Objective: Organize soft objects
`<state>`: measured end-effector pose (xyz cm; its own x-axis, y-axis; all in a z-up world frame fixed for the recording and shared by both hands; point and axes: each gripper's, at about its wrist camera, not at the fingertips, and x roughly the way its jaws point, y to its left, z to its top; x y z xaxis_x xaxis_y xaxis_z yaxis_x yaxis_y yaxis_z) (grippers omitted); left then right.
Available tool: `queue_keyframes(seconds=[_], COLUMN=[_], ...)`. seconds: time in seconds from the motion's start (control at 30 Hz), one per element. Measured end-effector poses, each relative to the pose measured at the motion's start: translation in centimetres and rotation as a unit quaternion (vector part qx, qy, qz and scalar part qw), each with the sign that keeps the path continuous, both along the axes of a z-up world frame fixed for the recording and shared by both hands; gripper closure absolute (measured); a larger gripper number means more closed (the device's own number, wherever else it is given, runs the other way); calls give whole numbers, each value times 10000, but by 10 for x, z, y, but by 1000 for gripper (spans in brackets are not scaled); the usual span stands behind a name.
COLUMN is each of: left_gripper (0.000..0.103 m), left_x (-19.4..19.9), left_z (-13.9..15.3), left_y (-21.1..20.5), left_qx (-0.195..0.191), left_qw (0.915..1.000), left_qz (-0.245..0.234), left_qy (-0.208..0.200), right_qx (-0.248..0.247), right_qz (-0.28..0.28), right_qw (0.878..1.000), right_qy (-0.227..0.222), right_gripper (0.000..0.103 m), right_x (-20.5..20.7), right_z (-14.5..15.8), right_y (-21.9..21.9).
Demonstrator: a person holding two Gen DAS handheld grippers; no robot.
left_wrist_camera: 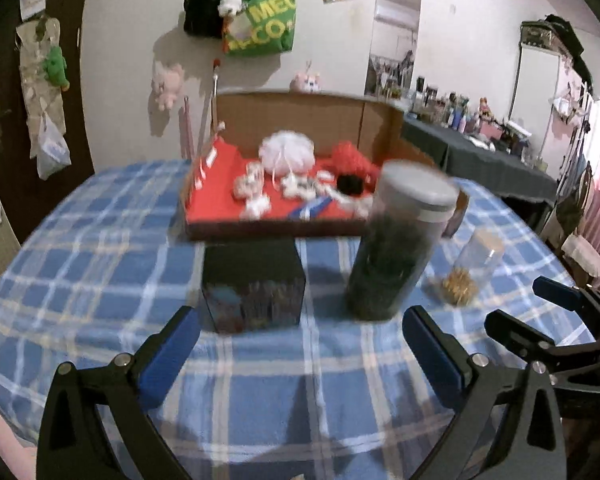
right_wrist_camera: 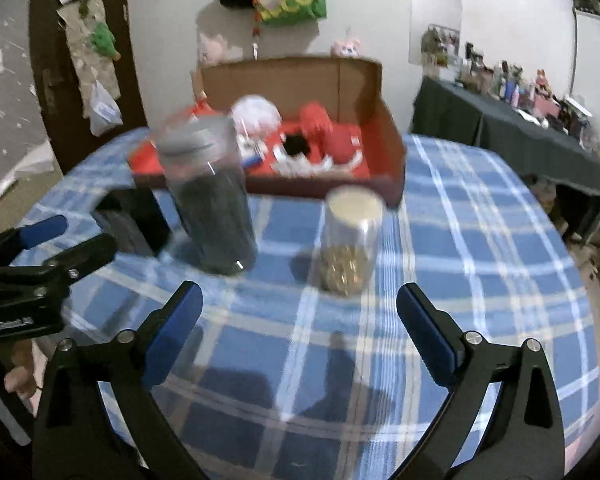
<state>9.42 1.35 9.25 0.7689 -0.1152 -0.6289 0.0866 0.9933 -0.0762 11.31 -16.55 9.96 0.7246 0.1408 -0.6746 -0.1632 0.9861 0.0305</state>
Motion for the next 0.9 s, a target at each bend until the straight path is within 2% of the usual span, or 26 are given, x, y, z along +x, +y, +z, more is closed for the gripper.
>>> queue_keyframes(seconds=[0.17,0.33,0.43,0.7,0.9], left_gripper=[0,0,0,0,0], left_x=[7,12,14,13,14], left_z=[-34,-55,-62,-65,-65], left_y=[-2,-5,-7,-13,-13], left_qx=[147,216,228,402,388], left_qw=[9993,9979,9971,9962,9962], left_qz=[90,147,153,233,234], left_qy=[327,598,714,743,744], right_qx=[71,-53,-152,-138,-139], right_qz=[-196,-321,-358,-446,-455], right_qw=[9989,9974,9977,9974,9973], right_qy=[422,638,558,555,554], right_gripper=[4,4,4,4,4], right_x=[12,17,15,18,18], right_z=[-36,-56,-58,-58,-58], right_y=[-8,-14,-14,-17,-17])
